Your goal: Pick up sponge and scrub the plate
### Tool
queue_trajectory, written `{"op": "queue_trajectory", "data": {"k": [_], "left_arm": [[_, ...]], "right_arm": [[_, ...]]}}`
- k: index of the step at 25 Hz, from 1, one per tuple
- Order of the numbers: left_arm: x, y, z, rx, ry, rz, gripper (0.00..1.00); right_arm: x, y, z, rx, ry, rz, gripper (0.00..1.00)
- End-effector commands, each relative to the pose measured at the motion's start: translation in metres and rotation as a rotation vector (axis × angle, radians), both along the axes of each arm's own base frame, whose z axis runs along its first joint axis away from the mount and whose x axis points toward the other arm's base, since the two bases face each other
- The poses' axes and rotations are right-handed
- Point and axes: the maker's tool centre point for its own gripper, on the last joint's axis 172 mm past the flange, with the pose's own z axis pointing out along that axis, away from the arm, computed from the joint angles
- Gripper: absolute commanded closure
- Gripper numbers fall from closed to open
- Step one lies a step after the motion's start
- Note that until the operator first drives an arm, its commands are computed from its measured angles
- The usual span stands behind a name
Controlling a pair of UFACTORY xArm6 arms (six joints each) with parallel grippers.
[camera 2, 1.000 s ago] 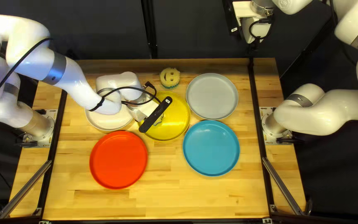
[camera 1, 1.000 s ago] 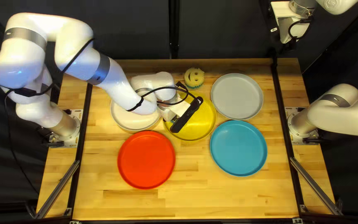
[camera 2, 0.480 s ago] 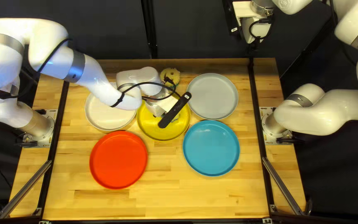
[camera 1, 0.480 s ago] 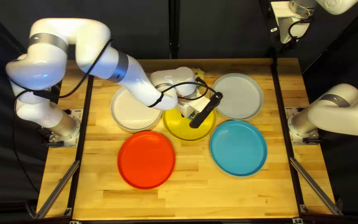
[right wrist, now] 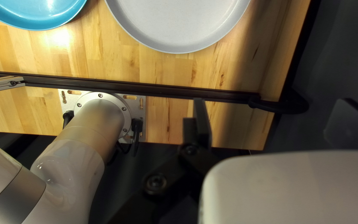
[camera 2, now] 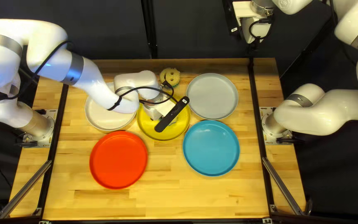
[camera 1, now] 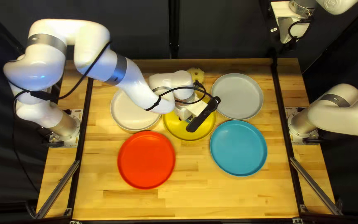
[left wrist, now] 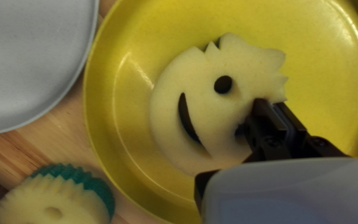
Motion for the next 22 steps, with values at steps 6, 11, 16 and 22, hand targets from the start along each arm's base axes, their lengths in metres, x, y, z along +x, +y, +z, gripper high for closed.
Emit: {"op": "queue_trajectory", "data": {"k": [6,11,16,22], "left_arm": [[-0.015,-0.013,0.000,0.002,0.009,0.021,1.00],[0.016,-0.014,0.005,0.007,-0.010,0.007,1.00],[0.053,-0.010,0.007,0.012,-0.033,-0.014,1.00],[0.076,-0.012,0.002,0.015,-0.044,-0.049,1.00]], "right_arm": [[0.000,0.000,0.000,0.000,0.000,0.000,0.00],[0.000,0.000,0.000,0.000,0.000,0.000,0.00],[0.000,0.000,0.000,0.000,0.000,0.000,0.00],[0.000,0.000,0.000,0.000,0.000,0.000,0.00]]}}
